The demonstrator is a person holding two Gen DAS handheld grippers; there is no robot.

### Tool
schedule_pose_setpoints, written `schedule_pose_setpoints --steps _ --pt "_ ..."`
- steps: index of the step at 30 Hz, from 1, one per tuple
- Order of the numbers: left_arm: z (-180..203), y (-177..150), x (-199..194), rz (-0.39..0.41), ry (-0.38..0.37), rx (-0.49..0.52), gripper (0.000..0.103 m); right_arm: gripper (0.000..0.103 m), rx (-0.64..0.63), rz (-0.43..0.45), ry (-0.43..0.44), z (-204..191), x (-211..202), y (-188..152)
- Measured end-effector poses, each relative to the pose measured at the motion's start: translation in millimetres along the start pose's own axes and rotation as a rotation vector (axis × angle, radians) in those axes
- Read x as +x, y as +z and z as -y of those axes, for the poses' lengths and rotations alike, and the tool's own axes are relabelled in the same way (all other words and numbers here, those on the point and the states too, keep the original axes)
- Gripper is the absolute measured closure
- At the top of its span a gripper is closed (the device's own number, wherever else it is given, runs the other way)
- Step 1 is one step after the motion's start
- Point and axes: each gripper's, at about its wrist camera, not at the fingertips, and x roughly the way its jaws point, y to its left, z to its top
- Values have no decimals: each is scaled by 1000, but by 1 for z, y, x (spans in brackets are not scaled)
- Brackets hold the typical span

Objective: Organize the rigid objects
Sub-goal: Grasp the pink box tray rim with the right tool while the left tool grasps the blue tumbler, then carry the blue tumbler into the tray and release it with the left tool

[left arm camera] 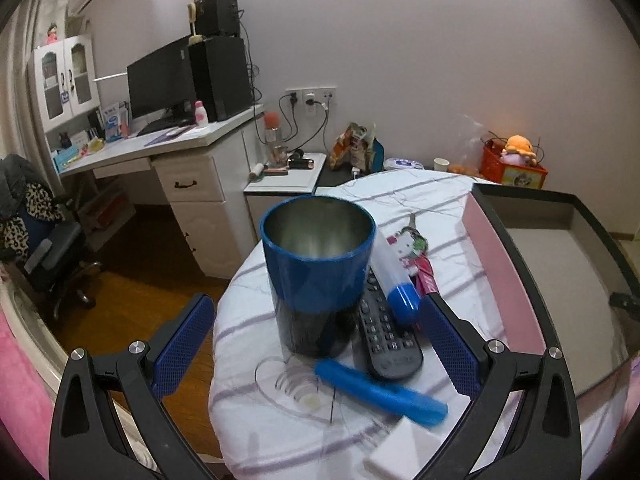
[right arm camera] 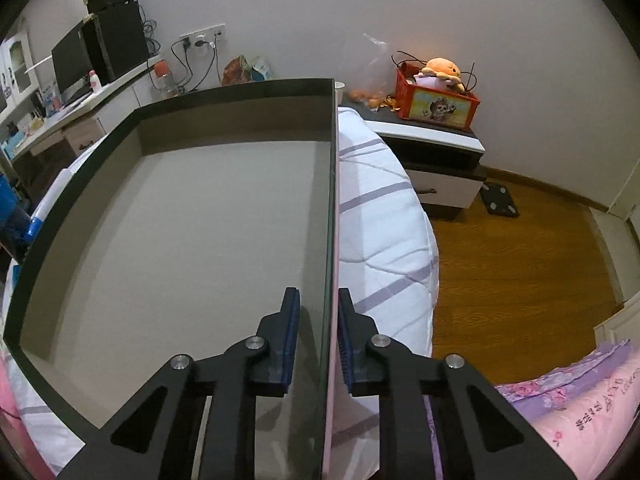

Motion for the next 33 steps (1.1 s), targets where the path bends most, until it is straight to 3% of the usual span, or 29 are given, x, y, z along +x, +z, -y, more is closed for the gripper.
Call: schedule_pose_setpoints --steps 9,11,13,17,25,33 --pt "1 18 44 -51 30 3 0 86 9 -22 20 6 6 5" --pt "2 19 48 -47 38 8 9 86 10 -25 21 9 9 8" --pt "0 18 52 -77 19 5 35 86 5 -29 17 9 9 9" --pt "-5 18 50 -82 -16 -21 35 86 4 -42 22 10 9 9" --pt "-15 18 35 -54 -17 -42 35 86 18 -53 45 13 11 9" --pt "-3 32 -16 40 -67 6 35 86 15 -60 52 8 9 5"
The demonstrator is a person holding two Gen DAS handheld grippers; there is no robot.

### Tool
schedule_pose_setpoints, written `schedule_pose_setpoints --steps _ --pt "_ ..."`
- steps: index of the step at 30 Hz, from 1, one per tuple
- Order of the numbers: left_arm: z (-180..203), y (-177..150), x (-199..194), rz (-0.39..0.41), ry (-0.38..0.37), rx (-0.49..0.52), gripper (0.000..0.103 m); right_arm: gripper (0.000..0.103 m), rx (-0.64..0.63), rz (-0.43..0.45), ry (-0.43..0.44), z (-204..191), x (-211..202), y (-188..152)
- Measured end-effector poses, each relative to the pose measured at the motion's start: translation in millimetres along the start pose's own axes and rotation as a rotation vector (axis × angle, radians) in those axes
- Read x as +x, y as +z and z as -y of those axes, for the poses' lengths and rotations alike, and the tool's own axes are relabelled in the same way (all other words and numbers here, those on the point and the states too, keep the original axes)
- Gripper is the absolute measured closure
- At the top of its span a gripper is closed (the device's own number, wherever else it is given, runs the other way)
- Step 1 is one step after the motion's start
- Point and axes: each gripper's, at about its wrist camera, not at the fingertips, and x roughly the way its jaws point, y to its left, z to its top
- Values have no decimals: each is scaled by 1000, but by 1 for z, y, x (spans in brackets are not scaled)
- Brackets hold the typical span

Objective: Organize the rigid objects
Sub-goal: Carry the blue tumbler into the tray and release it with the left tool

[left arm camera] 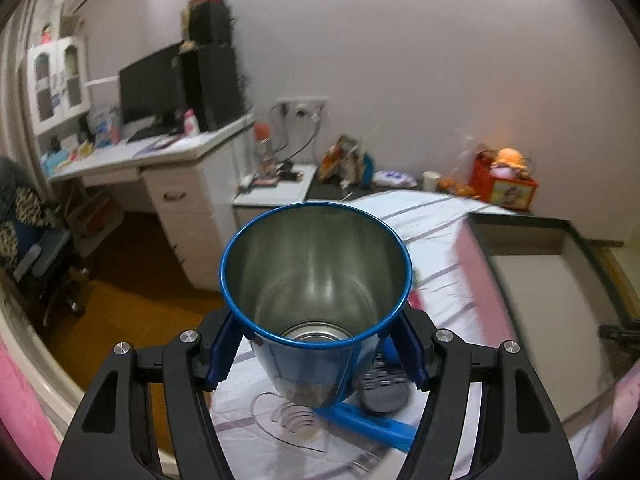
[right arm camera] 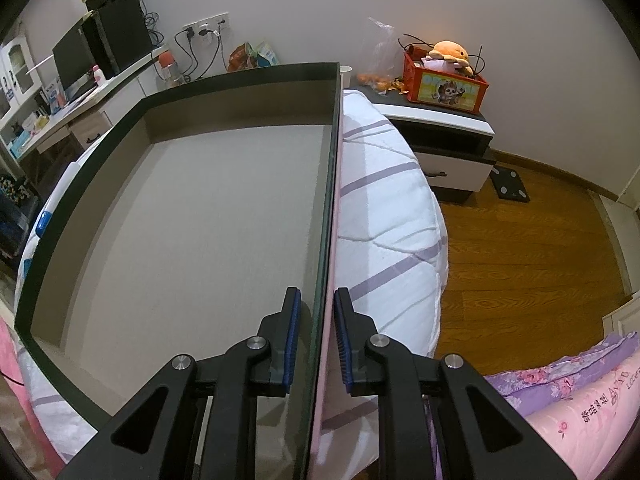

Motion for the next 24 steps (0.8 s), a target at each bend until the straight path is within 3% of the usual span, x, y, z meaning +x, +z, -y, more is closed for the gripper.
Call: schedule_pose_setpoints --steps 7,13,18,24 --pt "48 12 -41 67 -166 95 35 86 -4 -23 46 -5 -4 -5" --pt "98 17 -48 66 -286 171 35 86 -2 -27 23 -12 -14 -11" --pt "134 18 -33 26 -360 212 35 86 -6 -15 7 -17 -22 -19" --pt "165 5 7 -84 -364 239 35 86 19 2 12 -16 -26 -24"
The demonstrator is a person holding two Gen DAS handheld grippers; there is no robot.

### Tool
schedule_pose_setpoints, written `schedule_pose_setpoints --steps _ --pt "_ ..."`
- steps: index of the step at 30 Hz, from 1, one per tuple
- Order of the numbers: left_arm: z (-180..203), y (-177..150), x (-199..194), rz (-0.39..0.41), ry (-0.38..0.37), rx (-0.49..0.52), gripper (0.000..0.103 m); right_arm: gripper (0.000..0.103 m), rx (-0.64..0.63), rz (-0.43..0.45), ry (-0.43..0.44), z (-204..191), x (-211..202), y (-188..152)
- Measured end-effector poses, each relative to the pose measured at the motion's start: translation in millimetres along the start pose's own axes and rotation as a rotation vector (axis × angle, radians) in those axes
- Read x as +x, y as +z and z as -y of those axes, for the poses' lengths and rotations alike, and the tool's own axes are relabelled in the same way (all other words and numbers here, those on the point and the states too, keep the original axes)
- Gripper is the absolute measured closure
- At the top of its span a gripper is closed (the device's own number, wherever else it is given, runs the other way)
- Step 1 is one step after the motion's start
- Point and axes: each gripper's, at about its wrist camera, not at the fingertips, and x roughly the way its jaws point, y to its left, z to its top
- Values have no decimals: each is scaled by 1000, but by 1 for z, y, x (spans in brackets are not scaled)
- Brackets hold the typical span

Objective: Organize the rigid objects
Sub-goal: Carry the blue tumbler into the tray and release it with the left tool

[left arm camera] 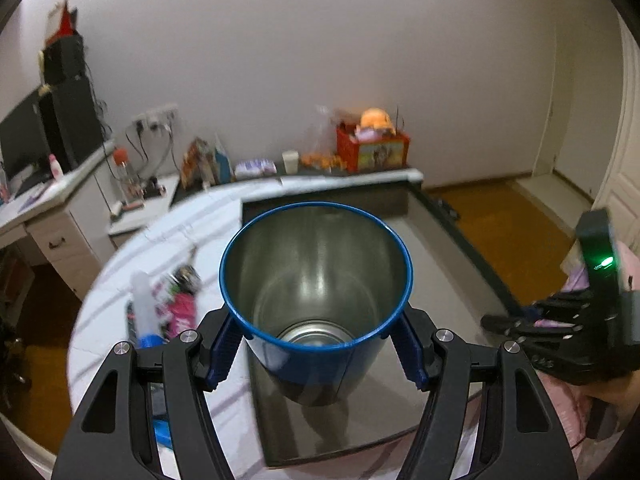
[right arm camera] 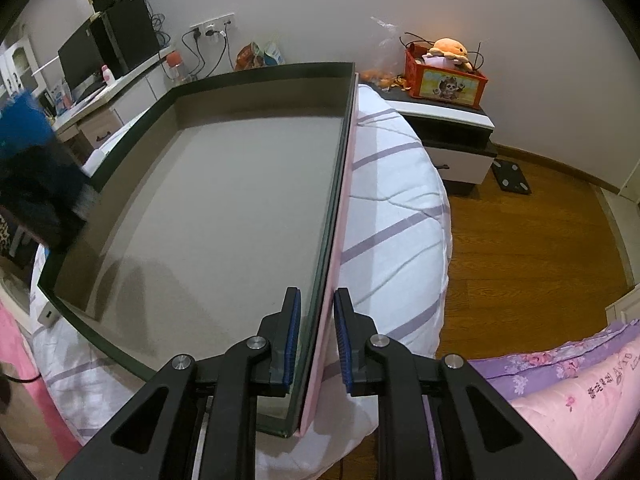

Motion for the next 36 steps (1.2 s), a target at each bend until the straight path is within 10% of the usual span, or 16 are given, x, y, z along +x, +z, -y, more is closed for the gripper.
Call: schedule_pose_setpoints --steps 23,27,36 --pt "-13 1 44 -48 76 -71 34 85 16 10 -13 1 -1 -4" --pt "-11 -4 35 -21 78 -81 7 85 16 11 -15 -1 0 -5" --pt "-22 -12 -3 26 102 -77 6 85 16 6 -33 -5 0 -5"
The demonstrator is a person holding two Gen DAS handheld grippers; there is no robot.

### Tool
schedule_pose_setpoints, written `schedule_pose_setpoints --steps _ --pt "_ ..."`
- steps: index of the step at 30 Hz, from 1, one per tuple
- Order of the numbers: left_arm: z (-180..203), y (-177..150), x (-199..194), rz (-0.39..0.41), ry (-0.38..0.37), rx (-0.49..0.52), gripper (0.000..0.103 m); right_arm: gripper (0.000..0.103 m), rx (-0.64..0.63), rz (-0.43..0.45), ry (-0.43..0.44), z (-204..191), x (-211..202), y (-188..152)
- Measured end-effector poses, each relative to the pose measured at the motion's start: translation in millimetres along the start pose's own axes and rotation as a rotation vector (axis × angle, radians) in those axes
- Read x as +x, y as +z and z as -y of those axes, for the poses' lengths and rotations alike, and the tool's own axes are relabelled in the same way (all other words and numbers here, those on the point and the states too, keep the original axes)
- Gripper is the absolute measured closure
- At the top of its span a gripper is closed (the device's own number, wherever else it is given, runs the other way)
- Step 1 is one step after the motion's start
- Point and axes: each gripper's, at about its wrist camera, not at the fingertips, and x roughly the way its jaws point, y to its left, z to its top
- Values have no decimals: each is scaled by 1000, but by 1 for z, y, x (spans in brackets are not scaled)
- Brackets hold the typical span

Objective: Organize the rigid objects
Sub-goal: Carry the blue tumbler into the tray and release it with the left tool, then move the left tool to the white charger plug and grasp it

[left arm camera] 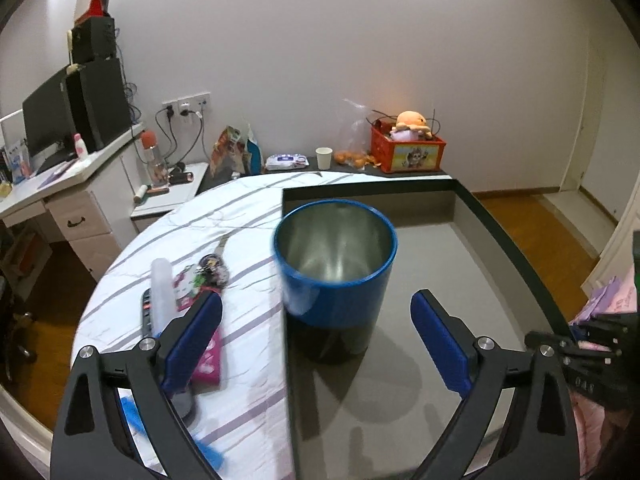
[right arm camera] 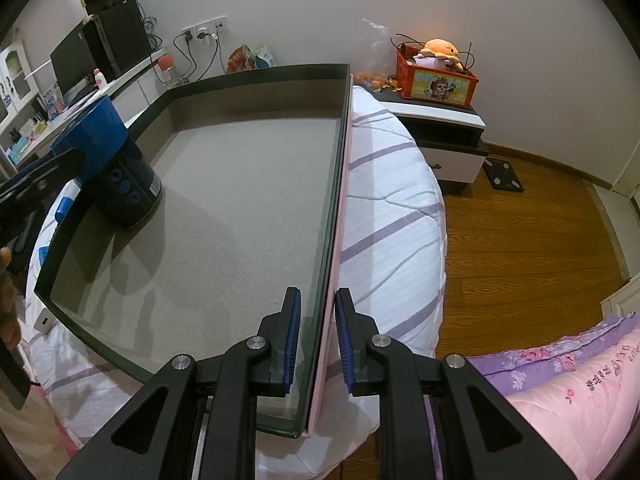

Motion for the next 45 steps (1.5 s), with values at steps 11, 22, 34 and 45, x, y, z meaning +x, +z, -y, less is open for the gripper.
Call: schedule_pose_setpoints --steps 11,22,34,45 --pt "-44 -33 -42 -2 71 -11 2 85 -3 -3 -27 -4 -2 0" --pt "-107 -75 -78 -19 153 -130 1 85 -8 -6 -51 -7 -4 1" --pt "-90 -109 -59 -91 150 -116 1 85 -8 -5 -51 -6 -4 1" --pt "-79 -129 -21 -183 171 -103 1 84 -9 -7 -52 -6 -4 1"
